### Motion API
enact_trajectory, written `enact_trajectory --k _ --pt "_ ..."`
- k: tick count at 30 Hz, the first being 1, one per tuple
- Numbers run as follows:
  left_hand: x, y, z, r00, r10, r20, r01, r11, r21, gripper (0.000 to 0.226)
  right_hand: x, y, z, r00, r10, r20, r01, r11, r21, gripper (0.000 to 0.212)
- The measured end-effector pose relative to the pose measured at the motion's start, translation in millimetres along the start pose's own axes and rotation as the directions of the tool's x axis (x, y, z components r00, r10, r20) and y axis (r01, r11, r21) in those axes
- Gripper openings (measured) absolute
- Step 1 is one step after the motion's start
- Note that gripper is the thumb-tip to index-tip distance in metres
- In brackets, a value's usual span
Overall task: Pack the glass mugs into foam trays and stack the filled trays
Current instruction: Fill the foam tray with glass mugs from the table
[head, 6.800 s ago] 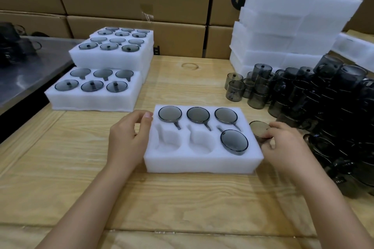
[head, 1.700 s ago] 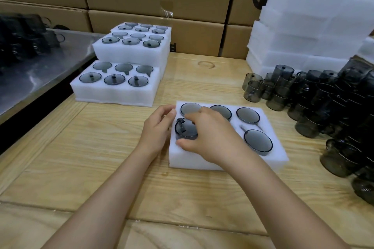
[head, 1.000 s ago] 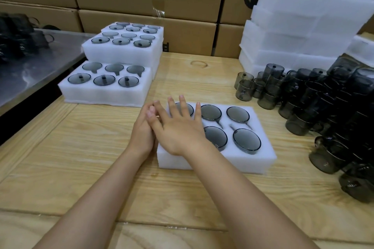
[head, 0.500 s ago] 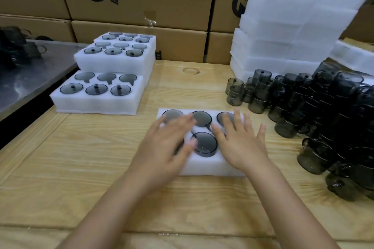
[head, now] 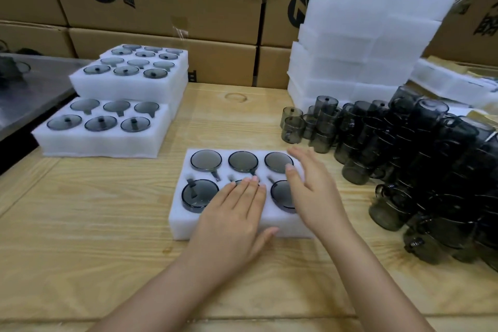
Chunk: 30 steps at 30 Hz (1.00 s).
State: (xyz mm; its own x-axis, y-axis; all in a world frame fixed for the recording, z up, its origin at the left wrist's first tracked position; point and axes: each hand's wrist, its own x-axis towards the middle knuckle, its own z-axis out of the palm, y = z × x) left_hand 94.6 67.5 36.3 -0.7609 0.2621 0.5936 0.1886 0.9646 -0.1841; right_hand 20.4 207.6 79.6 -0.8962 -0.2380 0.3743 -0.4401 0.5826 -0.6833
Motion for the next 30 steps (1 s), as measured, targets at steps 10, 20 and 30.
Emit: enact_trajectory --k 10,20,30 --pt "3.8 -9.7 11.7 0.996 0.012 -0.092 -0.008 0.999 0.051 0.052 23.5 70.4 -86.7 0.941 0.284 -0.182 -0.337 0.823 -0.458 0.060" --pt "7.4 -21.8 24.5 0.996 0.046 -0.083 -0.039 0.996 0.079 0.047 40.6 56.3 -51.6 0.996 0.029 -0.088 -0.062 0.916 -0.397 0.047" --pt "18.2 -31.1 27.1 0.999 -0.025 -0.035 0.028 0.994 0.106 0.044 32.2 37.5 24.6 0.917 0.309 0.253 -0.398 0.752 0.525 0.029"
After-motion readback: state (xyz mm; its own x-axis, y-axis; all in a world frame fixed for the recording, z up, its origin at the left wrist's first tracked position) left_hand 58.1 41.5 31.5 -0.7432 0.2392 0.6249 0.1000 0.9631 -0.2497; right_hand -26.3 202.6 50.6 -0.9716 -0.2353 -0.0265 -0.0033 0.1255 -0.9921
